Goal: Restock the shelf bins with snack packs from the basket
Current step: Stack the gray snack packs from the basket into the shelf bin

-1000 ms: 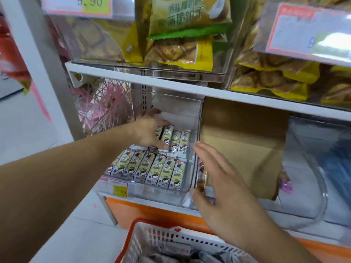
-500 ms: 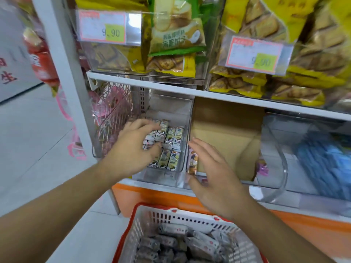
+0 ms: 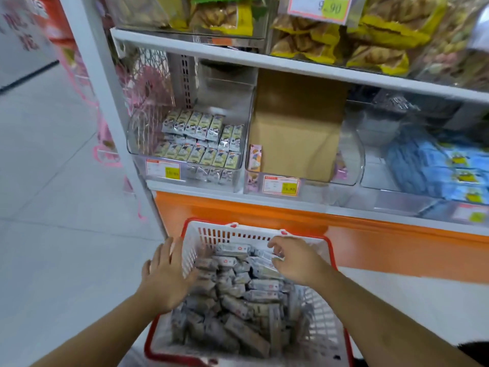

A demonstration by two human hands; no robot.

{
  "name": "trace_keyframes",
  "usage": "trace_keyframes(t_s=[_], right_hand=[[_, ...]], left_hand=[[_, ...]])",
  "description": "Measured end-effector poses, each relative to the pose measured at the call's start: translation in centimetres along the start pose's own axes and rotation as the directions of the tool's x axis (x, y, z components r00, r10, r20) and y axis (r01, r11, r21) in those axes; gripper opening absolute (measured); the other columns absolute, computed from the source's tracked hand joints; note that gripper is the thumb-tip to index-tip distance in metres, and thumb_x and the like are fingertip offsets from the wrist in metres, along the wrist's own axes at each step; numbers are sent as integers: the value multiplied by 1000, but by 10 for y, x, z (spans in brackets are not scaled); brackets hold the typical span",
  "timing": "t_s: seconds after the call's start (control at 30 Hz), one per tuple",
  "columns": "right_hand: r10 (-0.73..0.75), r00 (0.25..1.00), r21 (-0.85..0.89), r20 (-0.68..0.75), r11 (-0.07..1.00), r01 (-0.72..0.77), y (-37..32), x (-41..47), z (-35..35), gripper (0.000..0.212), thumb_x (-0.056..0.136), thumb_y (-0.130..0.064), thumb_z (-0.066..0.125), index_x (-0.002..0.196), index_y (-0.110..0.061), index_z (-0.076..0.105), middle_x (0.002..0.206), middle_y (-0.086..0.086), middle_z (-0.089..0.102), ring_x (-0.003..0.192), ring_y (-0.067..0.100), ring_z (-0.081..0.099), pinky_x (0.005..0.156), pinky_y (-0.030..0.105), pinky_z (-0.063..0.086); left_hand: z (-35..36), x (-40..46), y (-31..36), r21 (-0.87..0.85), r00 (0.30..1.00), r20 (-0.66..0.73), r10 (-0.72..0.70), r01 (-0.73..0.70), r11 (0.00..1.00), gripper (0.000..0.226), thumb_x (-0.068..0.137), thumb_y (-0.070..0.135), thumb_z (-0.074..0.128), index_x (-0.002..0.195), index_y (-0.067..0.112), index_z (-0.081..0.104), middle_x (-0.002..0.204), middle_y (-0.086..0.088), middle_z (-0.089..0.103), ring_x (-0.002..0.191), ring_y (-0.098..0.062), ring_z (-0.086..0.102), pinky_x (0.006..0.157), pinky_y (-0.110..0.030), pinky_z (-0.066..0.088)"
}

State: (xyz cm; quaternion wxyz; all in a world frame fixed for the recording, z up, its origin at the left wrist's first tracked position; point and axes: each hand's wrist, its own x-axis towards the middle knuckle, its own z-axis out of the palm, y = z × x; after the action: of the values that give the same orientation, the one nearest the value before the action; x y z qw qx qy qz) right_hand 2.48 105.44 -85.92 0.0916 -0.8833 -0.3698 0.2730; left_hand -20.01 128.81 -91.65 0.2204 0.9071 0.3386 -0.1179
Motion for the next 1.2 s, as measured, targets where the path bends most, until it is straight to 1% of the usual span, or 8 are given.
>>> trace_keyframes(t_s=[0.13, 0.23, 0.47, 0.57, 0.83, 0.93, 1.03, 1.2], right_hand=[[116, 991, 39, 67, 992, -119, 19, 20, 46, 54, 103, -29, 60, 155, -23, 48, 153, 3, 55, 130, 21, 61, 112, 37, 48], [189, 980, 121, 67, 973, -196, 27, 36, 73, 55, 103, -29, 60, 156, -23, 47, 140, 6, 65, 103, 17, 69, 97, 38, 54], [255, 956, -17, -145, 966, -260, 24, 52, 109, 45, 90, -35, 76, 131, -25, 62, 129, 2, 58, 122, 25, 56, 98, 39, 52], [221, 961, -75, -167, 969, -236, 22, 54, 114, 36, 88, -34, 78, 120, -25, 65, 123, -1, 56, 121, 22, 52, 100, 40, 50], [1, 997, -153, -79, 988, -13, -5, 25, 67, 36, 105, -43, 56, 138, -29, 58, 129, -3, 62, 117, 19, 57, 103, 39, 48], [-135, 991, -127, -27, 983, 130, -37, 10, 25, 39, 108, -45, 52, 145, -37, 48, 124, -5, 70, 100, 17, 67, 91, 39, 57], [-249, 967, 9, -53, 968, 250, -72, -9, -16, 35, 104, -40, 62, 139, -36, 56, 133, -6, 67, 114, 17, 64, 98, 41, 54], [-400, 884, 57, -242, 904, 425, -105, -49, -74, 29, 95, -38, 75, 121, -35, 62, 119, -20, 60, 106, 3, 53, 93, 34, 48]], left_hand=[[28, 4, -6, -65, 996, 55, -67, 71, 995, 95, 97, 73, 32, 160, 27, -23, 172, -5, -13, 159, -29, -4, 127, -54, 12], [33, 4, -6, -15, 998, 28, -51, 51, 999, 93, 98, 72, 28, 159, 24, -25, 171, -7, -15, 158, -31, -3, 127, -52, 11], [36, 7, -6, -21, 996, 39, -75, 76, 997, 95, 97, 74, 29, 158, 25, -25, 171, -6, -11, 157, -35, 3, 124, -55, 18], [35, 7, -6, -3, 996, 40, -76, 76, 997, 96, 96, 75, 28, 158, 25, -25, 171, -7, -10, 157, -35, 3, 123, -56, 19], [-3, 1, 13, 198, 990, 76, -119, 102, 975, 90, 99, 71, 28, 162, 20, -11, 171, -10, -18, 157, -37, -13, 127, -56, 4], [-50, -3, 41, 27, 991, 133, -32, 29, 999, 73, 105, 62, 28, 162, 17, 18, 170, -12, 8, 156, -35, 13, 126, -51, 17], [-112, -7, 70, -378, 971, 230, 58, 34, 925, 56, 107, 54, 40, 144, 14, 50, 143, -9, 58, 121, -22, 61, 108, -41, 48], [-182, -35, 79, -650, 882, 375, 285, 32, 759, 38, 89, 38, 79, 121, 20, 70, 109, 2, 74, 98, -18, 76, 93, -42, 61]])
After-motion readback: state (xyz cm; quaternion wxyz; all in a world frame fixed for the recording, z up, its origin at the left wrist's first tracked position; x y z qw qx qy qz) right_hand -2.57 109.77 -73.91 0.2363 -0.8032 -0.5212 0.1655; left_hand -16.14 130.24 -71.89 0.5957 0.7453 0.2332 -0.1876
